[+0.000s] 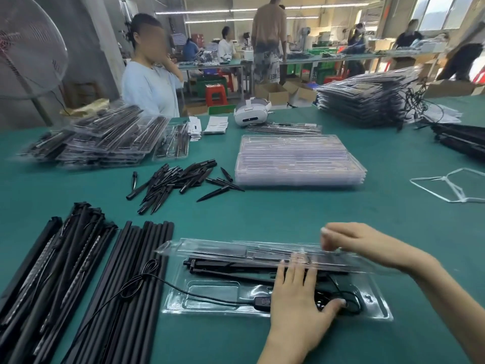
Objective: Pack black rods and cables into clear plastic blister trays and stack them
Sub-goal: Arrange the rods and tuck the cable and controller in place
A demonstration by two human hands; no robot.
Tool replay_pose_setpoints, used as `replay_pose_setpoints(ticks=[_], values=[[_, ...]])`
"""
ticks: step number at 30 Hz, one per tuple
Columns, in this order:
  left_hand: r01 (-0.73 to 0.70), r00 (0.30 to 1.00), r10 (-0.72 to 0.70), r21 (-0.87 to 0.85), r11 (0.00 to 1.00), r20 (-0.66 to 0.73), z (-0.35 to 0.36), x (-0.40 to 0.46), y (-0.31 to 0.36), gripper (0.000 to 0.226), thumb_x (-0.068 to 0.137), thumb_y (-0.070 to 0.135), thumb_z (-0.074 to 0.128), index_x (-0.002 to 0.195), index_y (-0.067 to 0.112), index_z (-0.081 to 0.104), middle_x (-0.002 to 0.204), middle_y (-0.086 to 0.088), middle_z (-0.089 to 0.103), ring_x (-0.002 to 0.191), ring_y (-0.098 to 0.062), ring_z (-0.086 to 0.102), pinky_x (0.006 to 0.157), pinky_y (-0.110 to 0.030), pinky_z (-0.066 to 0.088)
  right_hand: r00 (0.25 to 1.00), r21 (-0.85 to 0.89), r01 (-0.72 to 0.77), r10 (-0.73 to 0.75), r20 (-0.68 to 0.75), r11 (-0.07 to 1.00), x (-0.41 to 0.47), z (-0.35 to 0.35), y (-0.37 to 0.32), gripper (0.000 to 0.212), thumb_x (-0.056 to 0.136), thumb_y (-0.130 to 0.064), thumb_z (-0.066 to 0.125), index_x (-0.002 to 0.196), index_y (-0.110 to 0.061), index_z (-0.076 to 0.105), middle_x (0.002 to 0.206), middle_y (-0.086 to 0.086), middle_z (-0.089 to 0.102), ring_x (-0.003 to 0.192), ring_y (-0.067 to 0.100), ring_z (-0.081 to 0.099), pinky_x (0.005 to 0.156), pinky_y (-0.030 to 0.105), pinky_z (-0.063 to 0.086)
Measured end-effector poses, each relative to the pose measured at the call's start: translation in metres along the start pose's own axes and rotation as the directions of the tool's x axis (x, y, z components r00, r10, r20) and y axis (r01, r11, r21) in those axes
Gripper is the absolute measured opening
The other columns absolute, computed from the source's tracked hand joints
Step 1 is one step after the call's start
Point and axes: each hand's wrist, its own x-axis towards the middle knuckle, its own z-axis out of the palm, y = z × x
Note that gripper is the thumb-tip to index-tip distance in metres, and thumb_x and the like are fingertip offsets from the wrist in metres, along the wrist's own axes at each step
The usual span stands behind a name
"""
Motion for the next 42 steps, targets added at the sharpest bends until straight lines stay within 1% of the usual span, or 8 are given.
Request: replay_pose_setpoints(ticks=[7, 11, 19, 24, 27, 31, 34, 42], values=[[-0.061, 0.996, 0.054, 0.093, 0.994, 0.069, -0.008, 0.000, 0.003, 0.075, 0.087, 0.059, 0.014, 0.150, 0.028, -0.013, 0.154, 0.005, -0.026, 0.144, -0.018, -0.023, 0.103, -0.033, -0.035, 0.996, -0.677, -0.085, 0.090, -0.027, 0.731, -0.009, 0.069, -0.018, 0.069, 0.080, -0.077, 0.009, 0.144, -0.053, 0.019, 0.126, -0.006, 0.028, 0.118, 0.016, 0.024, 0.104, 0.046, 0.032], [-0.082, 0.996, 0.083, 0.060, 0.995, -0.015, -0.016, -0.008, 0.004, 0.065, 0.082, 0.052, 0.036, 0.143, 0.032, 0.041, 0.150, 0.007, 0.039, 0.139, -0.014, 0.034, 0.113, -0.037, 0.014, 0.996, -0.560, -0.087, 0.070, -0.052, 0.824, -0.013, 0.080, -0.007, 0.054, 0.096, -0.060, 0.023, 0.148, -0.050, 0.012, 0.158, -0.016, -0.017, 0.145, 0.007, -0.017, 0.117, 0.055, 0.001], [-0.342, 0.936, 0.343, -0.023, 0.940, 0.076, -0.031, -0.020, -0.017, 0.084, 0.094, 0.055, 0.042, 0.152, 0.021, -0.008, 0.158, 0.004, -0.016, 0.141, -0.008, -0.027, 0.117, -0.030, -0.016, 0.995, -0.547, -0.096, 0.103, -0.018, 0.832, -0.005, 0.078, -0.006, 0.054, 0.100, -0.048, 0.027, 0.150, -0.044, 0.010, 0.161, -0.010, -0.001, 0.148, 0.010, -0.006, 0.114, 0.062, 0.003], [-0.481, 0.874, 0.467, 0.385, 0.788, 0.136, -0.044, -0.040, -0.034, 0.044, 0.106, 0.018, 0.023, 0.133, 0.034, 0.054, 0.145, 0.010, 0.044, 0.117, 0.012, 0.050, 0.111, -0.016, 0.021, 0.995, -0.591, -0.095, 0.085, -0.044, 0.801, -0.008, 0.090, 0.002, 0.055, 0.098, -0.051, 0.023, 0.150, -0.045, 0.006, 0.161, -0.011, -0.007, 0.147, 0.011, -0.012, 0.113, 0.063, 0.001], [-0.218, 0.973, 0.228, -0.248, 0.944, 0.014, -0.055, -0.032, -0.017, 0.053, 0.092, 0.025, 0.057, 0.136, -0.002, 0.043, 0.157, -0.021, -0.002, 0.098, 0.010, 0.062, 0.117, -0.028, 0.002, 0.991, -0.660, -0.122, 0.055, -0.122, 0.741, -0.011, 0.105, 0.006, 0.062, 0.090, -0.054, 0.004, 0.149, -0.044, -0.008, 0.160, -0.009, -0.014, 0.147, 0.016, -0.017, 0.113, 0.063, -0.002], [-0.290, 0.955, 0.265, -0.225, 0.930, -0.135, -0.096, -0.049, -0.069, 0.050, 0.098, 0.047, 0.040, 0.146, 0.043, 0.026, 0.155, 0.019, 0.022, 0.141, 0.006, 0.018, 0.117, -0.021, 0.012, 0.987, -0.683, -0.143, 0.056, -0.148, 0.716, -0.014, 0.112, 0.010, 0.064, 0.075, -0.057, -0.016, 0.135, -0.043, -0.036, 0.156, -0.012, -0.024, 0.141, 0.012, -0.029, 0.113, 0.058, -0.007], [0.115, 0.993, -0.109, 0.132, 0.985, -0.052, -0.092, -0.021, -0.117, 0.050, 0.102, 0.048, 0.019, 0.145, 0.046, -0.007, 0.158, 0.020, -0.005, 0.141, 0.000, -0.021, 0.117, -0.043, -0.014, 0.988, -0.687, -0.144, 0.060, -0.144, 0.712, -0.015, 0.112, 0.009, 0.065, 0.075, -0.057, -0.018, 0.136, -0.043, -0.035, 0.155, -0.012, -0.028, 0.138, 0.010, -0.034, 0.113, 0.058, -0.011], [0.198, 0.971, -0.218, 0.190, 0.962, 0.093, -0.056, -0.009, -0.140, 0.051, 0.098, 0.053, 0.005, 0.138, 0.046, -0.026, 0.151, 0.016, -0.030, 0.136, -0.011, -0.034, 0.109, -0.052, -0.021, 0.994, -0.677, -0.109, 0.075, -0.079, 0.728, -0.014, 0.109, 0.011, 0.062, 0.075, -0.061, -0.019, 0.130, -0.045, -0.042, 0.147, -0.010, -0.042, 0.132, 0.007, -0.044, 0.109, 0.055, -0.023]])
